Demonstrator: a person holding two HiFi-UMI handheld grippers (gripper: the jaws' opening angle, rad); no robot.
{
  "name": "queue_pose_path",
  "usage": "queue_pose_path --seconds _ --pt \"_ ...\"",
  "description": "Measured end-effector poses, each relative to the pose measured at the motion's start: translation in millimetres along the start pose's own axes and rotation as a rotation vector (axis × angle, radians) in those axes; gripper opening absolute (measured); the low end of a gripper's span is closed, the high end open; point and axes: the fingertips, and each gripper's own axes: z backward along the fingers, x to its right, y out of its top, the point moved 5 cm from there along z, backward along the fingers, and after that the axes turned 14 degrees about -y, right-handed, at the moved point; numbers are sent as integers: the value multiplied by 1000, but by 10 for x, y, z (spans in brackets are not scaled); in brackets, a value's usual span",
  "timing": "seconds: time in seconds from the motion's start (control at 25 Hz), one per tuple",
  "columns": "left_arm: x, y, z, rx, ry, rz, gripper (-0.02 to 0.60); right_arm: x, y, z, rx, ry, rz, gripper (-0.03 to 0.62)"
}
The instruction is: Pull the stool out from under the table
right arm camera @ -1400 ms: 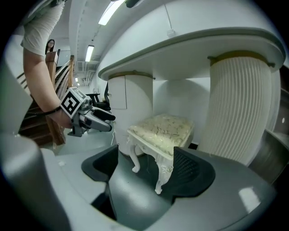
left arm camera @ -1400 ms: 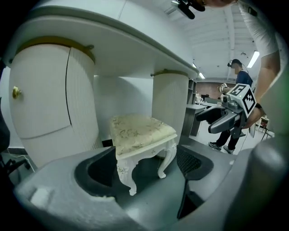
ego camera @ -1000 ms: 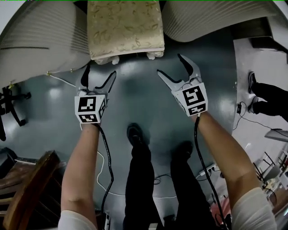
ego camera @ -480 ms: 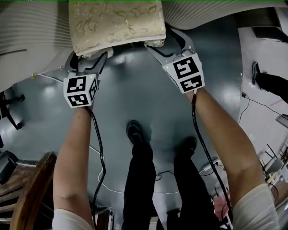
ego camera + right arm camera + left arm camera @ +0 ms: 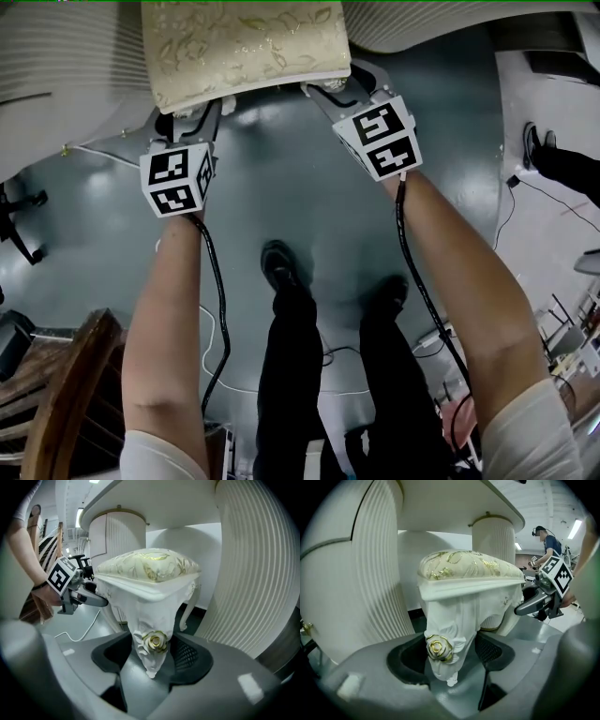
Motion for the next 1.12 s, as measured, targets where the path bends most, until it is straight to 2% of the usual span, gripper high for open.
queue_pose_path --seconds 0.32,0.68,0.8,0.88,0.96,1.0,1.12 --pt "78 -59 56 -44 3 35 308 -30 -41 45 -48 28 -1 253" --pt "662 -609 522 -59 3 54 308 -449 -565 648 -76 46 2 252" --pt "518 -455 451 -127 16 60 308 -353 -456 493 -109 89 -37 252" --pt "169 -164 282 -197 20 67 308 -206 -184 145 -146 133 -81 252" --pt "-96 38 90 -221 9 79 310 -68 21 -143 -164 147 -93 252" --pt "-76 26 67 -211 1 86 310 -55 10 -136 -162 140 -84 252" --pt "420 -316 338 -180 -10 97 308 -243 -360 362 -154 121 -49 252"
